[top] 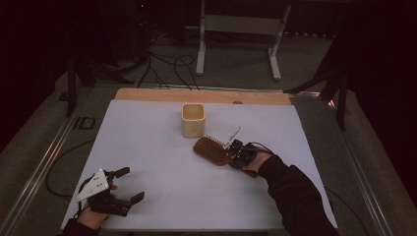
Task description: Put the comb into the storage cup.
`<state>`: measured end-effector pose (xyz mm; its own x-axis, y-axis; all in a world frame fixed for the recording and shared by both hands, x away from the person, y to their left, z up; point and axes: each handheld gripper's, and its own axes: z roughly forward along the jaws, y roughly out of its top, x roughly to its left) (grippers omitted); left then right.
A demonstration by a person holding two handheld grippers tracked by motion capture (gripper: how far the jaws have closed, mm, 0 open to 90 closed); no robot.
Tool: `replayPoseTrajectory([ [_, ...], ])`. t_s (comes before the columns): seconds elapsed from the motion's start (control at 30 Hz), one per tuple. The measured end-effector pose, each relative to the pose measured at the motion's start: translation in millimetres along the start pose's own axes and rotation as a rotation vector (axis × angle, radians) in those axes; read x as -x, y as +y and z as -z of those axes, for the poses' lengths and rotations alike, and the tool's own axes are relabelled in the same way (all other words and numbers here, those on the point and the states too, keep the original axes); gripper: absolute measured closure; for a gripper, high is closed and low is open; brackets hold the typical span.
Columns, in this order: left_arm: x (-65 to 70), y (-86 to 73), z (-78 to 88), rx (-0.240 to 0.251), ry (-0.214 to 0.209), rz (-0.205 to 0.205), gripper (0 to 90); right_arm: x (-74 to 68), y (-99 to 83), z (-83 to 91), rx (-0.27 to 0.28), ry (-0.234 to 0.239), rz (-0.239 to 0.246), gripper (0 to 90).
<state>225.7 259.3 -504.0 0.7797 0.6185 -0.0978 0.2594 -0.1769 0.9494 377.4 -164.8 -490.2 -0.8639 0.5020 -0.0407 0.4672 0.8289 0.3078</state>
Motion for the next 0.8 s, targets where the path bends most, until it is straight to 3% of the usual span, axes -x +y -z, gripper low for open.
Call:
replayPoseTrajectory([
  [0.3, 0.4, 0.2, -0.1, -0.002, 0.002, -0.005, 0.1, -4.5, -12.6, 9.5, 0.101, 0.013, -0.04, 73.6],
  [0.6, 0.5, 0.1, -0.8, -0.005, 0.002, -0.004, 0.0, -10.9, -27.4, 21.6, 0.216, -0.016, -0.087, 73.6],
  [0.8, 0.4, 0.3, -1.3, -0.007, 0.002, 0.004, 0.0, -17.7, -36.8, 22.1, 0.282, -0.037, -0.088, 73.6],
])
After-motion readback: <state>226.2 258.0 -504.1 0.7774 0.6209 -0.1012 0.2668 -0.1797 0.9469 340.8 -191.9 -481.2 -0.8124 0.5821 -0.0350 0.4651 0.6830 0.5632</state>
